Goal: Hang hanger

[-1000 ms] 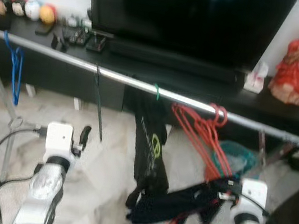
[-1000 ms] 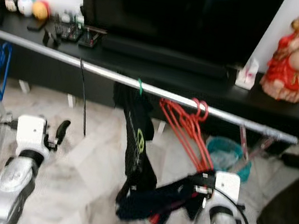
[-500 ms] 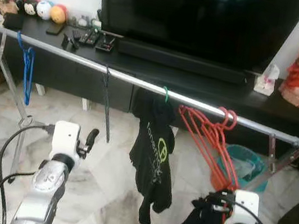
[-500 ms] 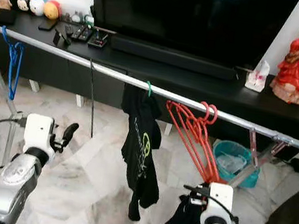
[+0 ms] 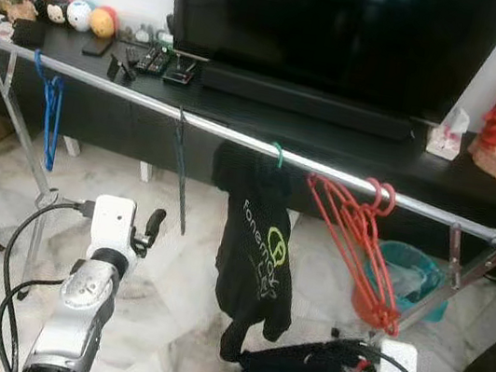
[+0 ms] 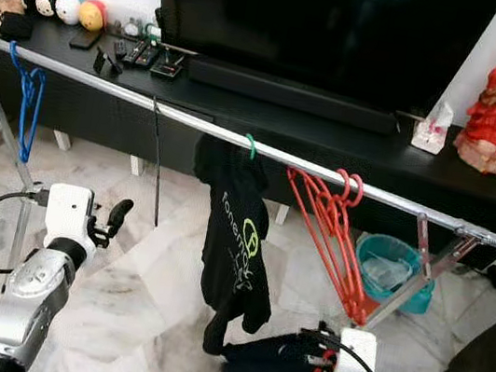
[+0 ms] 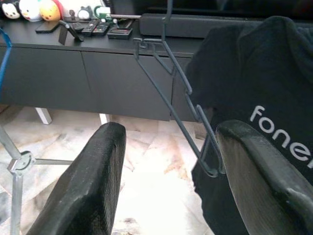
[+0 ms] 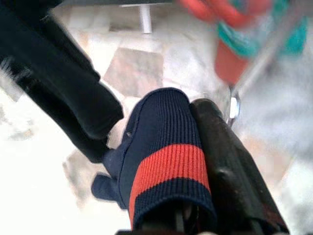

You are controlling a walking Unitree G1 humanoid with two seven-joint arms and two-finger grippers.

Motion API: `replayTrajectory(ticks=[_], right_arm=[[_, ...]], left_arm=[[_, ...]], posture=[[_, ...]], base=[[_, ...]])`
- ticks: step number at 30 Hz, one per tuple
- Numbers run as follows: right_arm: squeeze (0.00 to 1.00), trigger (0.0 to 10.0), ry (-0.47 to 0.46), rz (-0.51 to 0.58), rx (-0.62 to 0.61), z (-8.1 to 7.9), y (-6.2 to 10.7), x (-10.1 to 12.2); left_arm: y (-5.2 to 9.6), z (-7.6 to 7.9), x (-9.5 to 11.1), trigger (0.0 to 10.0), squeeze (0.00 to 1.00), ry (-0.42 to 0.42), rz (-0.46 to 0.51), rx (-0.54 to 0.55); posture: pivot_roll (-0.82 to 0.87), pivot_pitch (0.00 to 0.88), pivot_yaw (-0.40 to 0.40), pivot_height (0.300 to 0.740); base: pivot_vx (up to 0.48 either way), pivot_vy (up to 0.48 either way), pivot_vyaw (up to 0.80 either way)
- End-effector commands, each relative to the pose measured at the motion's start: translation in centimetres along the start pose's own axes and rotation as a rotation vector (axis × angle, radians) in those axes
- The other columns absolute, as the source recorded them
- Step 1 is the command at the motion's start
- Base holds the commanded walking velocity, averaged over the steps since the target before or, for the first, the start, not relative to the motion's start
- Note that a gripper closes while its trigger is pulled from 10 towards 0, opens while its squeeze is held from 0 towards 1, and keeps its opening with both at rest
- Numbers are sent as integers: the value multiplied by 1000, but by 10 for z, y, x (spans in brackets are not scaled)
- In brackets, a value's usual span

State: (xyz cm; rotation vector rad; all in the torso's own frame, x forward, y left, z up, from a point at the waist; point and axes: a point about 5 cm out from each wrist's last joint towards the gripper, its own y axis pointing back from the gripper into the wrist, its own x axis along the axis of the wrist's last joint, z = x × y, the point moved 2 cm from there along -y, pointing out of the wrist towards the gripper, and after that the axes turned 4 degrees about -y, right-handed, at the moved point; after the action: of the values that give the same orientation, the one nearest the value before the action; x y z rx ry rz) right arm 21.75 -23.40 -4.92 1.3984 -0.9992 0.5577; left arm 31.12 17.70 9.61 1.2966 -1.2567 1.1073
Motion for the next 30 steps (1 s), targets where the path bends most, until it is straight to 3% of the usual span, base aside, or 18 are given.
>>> replayTrajectory(ticks=[1, 3, 17, 30], right_arm=[[0, 10000, -123, 12, -64, 14, -2, 5], [0, 10000, -88, 2, -74, 17, -2, 2], [0, 10000, -107, 14, -73, 17, -6, 3], [0, 10000, -90, 21, -62, 14, -9, 5]], left_arm=[[1, 4, 0, 10000, 0, 9, 8, -9], [0, 4, 1, 10000, 0, 9, 11, -11], [-1, 4, 4, 10000, 0, 8, 24, -14], [-1, 10, 6, 10000, 0, -38, 34, -45]], posture=[[5, 0, -53, 740], [4, 0, -52, 740], [10, 0, -53, 740], [11, 0, -52, 740]], base=[[0, 255, 0], [0, 279, 0], [0, 307, 0], [0, 0, 0]])
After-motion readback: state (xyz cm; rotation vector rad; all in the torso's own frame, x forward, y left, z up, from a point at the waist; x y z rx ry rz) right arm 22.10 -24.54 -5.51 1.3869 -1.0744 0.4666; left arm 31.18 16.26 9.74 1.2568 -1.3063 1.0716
